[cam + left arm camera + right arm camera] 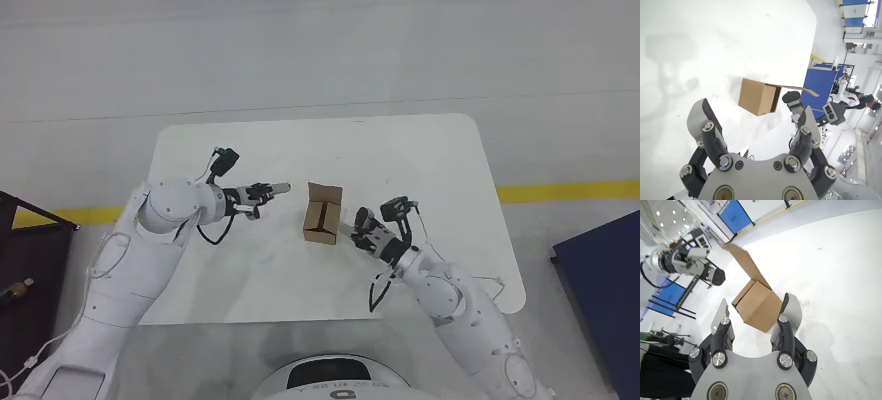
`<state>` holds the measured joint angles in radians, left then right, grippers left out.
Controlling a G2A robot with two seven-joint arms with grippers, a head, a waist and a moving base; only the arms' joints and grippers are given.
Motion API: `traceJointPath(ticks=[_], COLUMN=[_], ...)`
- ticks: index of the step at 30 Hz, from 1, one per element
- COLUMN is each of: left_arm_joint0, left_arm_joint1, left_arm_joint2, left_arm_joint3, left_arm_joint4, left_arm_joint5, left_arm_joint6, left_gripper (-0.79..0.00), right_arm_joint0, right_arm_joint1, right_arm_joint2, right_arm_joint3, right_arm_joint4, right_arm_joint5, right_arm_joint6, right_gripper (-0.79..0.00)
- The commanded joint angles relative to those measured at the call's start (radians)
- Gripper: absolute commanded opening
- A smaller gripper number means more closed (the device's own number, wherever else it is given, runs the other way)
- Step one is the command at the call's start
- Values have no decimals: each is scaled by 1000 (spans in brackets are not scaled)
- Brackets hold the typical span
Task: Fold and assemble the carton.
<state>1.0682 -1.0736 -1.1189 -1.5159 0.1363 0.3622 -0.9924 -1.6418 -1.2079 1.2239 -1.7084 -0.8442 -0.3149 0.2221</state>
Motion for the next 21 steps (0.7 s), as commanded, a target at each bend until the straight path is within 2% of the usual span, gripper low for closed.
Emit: traceJointPath(ticks=[1,6,9,14,18,21], left_arm_joint0=[-17,-99,-152,-222,-254,-265], left_arm_joint1=[-4,-32,-61,-112,-139,-144], left_arm_joint2=[18,120,196,297,341,344], left_arm_joint3=[36,146,227,351,411,443], left_arm_joint4=[12,38,4,-55,-78,-81], left_arm_joint5=[-3,14,2,-21,-45,-76], left_arm_joint6=[13,33,40,66,73,69], left_gripper=[0,0,0,0,0,0], right_arm_joint0=[-10,-27,-20,0,25,45], right_arm_joint1=[1,3,2,-2,-6,-9], right_arm_joint2=[-16,-49,-71,-93,-98,-92], right_arm_joint3=[-25,-59,-51,-17,23,55], right_arm_joint4=[-83,-166,-217,-208,-188,-142], right_arm_joint5=[26,52,86,101,119,125], right_arm_joint6=[9,49,76,102,95,70], right_gripper=[-188,-169,-175,-169,-194,-243])
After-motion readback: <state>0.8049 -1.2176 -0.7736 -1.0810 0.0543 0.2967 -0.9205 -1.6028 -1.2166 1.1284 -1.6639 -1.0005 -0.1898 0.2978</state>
